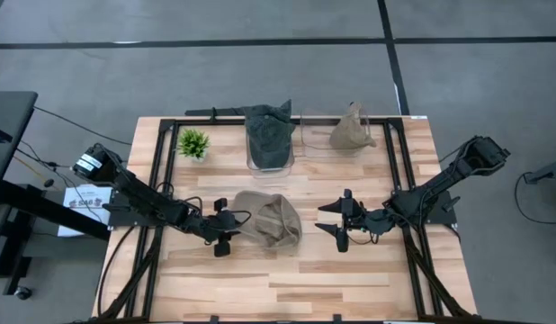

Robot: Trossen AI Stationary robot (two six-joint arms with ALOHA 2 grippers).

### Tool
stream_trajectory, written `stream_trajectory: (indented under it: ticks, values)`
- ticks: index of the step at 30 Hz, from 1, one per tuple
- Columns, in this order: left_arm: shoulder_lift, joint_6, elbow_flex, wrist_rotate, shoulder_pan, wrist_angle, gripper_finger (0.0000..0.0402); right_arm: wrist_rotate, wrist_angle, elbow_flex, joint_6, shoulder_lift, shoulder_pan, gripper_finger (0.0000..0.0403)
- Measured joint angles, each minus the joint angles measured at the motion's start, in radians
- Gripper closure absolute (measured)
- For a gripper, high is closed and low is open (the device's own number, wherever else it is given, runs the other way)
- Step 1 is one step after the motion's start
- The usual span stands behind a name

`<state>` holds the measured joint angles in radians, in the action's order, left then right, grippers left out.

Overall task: Pick & Place hat
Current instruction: Put the brown cap into the right transparent bin

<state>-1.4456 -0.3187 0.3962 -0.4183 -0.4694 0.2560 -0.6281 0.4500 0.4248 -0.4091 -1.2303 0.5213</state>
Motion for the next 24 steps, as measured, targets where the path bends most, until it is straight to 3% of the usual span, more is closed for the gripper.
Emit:
stream_trajectory:
  ticks: [9, 24]
  values:
    - [0.0, 0.002, 0.0, -0.003, 0.0, 0.019, 0.0311, 0.0, 0.0, 0.0, 0.0, 0.0, 0.0, 0.0148]
    - [0.0, 0.135, 0.001, -0.005, 0.0, 0.129, 0.0374, 0.0, 0.0, 0.0, 0.0, 0.0, 0.0, 0.0148]
